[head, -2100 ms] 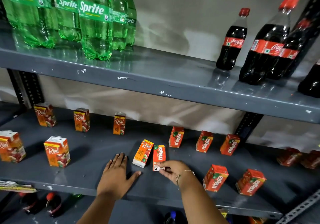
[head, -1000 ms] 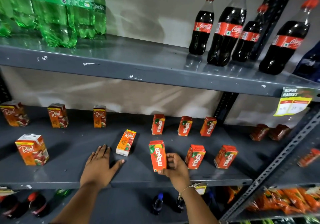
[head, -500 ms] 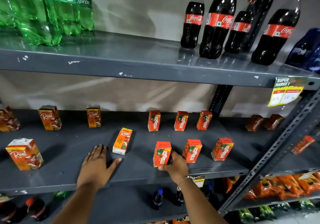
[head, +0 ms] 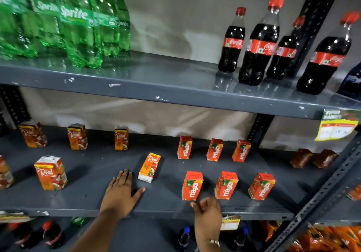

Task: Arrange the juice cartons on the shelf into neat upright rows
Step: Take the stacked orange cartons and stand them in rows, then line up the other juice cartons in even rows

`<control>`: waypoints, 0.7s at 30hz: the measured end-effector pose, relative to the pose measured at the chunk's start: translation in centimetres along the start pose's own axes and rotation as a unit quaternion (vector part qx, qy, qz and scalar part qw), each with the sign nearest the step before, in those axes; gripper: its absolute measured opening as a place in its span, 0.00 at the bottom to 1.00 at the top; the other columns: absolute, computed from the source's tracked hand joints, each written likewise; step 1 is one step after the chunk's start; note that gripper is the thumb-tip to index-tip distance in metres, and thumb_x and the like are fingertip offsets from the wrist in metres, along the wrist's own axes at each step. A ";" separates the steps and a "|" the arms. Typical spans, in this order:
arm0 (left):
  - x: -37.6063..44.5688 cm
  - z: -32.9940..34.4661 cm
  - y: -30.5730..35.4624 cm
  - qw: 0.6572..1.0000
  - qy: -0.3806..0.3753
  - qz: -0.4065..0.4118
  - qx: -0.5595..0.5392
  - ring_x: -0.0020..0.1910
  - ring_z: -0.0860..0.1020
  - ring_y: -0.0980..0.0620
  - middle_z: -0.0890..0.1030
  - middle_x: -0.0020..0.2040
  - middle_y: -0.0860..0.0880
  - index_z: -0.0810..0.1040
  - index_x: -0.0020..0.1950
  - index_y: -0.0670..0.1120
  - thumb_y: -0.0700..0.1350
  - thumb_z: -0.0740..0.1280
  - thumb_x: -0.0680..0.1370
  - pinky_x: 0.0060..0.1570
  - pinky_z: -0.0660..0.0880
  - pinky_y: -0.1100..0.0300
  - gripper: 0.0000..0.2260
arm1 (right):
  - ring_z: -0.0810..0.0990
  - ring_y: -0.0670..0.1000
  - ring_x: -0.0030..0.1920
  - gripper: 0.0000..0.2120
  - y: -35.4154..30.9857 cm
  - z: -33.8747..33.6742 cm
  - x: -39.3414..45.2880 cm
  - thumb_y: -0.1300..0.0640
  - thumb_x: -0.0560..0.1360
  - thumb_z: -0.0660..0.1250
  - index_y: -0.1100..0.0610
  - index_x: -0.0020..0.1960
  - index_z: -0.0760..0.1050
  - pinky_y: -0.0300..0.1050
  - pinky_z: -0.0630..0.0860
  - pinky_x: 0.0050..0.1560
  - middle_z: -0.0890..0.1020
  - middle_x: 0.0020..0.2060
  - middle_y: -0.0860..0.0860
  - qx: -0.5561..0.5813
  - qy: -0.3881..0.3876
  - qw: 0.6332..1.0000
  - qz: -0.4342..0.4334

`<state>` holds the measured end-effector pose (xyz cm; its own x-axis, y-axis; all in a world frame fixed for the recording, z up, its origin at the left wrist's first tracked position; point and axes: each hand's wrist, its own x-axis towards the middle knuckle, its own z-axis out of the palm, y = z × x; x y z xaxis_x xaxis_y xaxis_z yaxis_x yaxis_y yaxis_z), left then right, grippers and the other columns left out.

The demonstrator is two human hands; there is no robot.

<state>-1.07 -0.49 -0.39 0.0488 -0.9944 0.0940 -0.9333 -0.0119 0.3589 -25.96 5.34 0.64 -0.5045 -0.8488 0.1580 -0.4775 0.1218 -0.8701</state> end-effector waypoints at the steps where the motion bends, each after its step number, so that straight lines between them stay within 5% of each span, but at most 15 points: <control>1: -0.1 -0.1 -0.1 1.000 -0.009 -0.002 0.000 0.77 0.49 0.50 0.53 0.78 0.47 0.52 0.75 0.45 0.66 0.54 0.74 0.75 0.48 0.54 0.37 | 0.73 0.43 0.32 0.25 -0.2 0.3 -0.8 0.63 0.62 0.77 0.44 0.30 0.61 0.36 0.64 0.35 0.72 0.28 0.46 -0.015 -0.009 1.000 -0.023; 5: -0.9 -1.6 -1.7 1.000 -0.006 -0.028 0.013 0.77 0.48 0.50 0.53 0.78 0.47 0.52 0.76 0.45 0.64 0.55 0.76 0.75 0.47 0.54 0.35 | 0.75 0.32 0.33 0.14 -2.9 3.2 -1.6 0.54 0.65 0.74 0.39 0.34 0.71 0.24 0.69 0.39 0.78 0.30 0.41 -0.035 -0.166 0.981 -0.093; 8: -1.7 -3.1 -3.6 0.999 -0.011 -0.035 0.038 0.77 0.48 0.50 0.54 0.78 0.47 0.52 0.75 0.45 0.63 0.55 0.76 0.75 0.46 0.55 0.34 | 0.78 0.37 0.41 0.11 -6.5 6.2 -0.8 0.52 0.70 0.71 0.49 0.52 0.78 0.35 0.73 0.50 0.85 0.43 0.51 -0.046 -0.251 0.962 -0.095; 11: -1.8 -4.3 -5.7 0.998 -0.024 -0.035 0.048 0.77 0.49 0.49 0.54 0.78 0.46 0.52 0.75 0.44 0.63 0.56 0.76 0.75 0.47 0.55 0.35 | 0.82 0.58 0.51 0.12 -9.4 8.7 0.7 0.50 0.70 0.70 0.58 0.46 0.77 0.44 0.73 0.48 0.85 0.48 0.59 -0.043 -0.240 0.970 -0.002; 14: -1.1 -5.3 -7.5 0.998 -0.043 -0.036 0.041 0.77 0.48 0.49 0.52 0.78 0.45 0.50 0.76 0.43 0.63 0.57 0.75 0.75 0.47 0.56 0.36 | 0.80 0.62 0.53 0.20 -11.5 10.6 1.1 0.47 0.70 0.70 0.65 0.47 0.77 0.48 0.74 0.49 0.82 0.51 0.65 -0.040 -0.210 0.974 0.076; 17: 0.2 -6.0 -9.5 0.997 -0.058 -0.024 0.043 0.77 0.47 0.49 0.51 0.78 0.45 0.49 0.76 0.42 0.64 0.55 0.75 0.75 0.47 0.56 0.37 | 0.81 0.62 0.50 0.16 -13.0 12.1 0.6 0.46 0.69 0.70 0.60 0.38 0.74 0.48 0.75 0.47 0.83 0.48 0.63 -0.035 -0.173 0.978 0.115; 21: 0.3 -5.6 -11.1 0.997 -0.069 0.011 0.038 0.77 0.47 0.48 0.50 0.78 0.45 0.49 0.76 0.42 0.76 0.30 0.60 0.74 0.45 0.56 0.54 | 0.83 0.60 0.42 0.17 -14.1 13.7 -0.1 0.44 0.65 0.72 0.58 0.39 0.79 0.50 0.80 0.45 0.84 0.40 0.57 -0.074 -0.174 0.971 0.146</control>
<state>11.30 -0.10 0.83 -0.0166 -0.9995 -0.0285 -0.9582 0.0077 0.2861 -9.28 -3.33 6.48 -0.3734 -0.8860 -0.2750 -0.4607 0.4344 -0.7740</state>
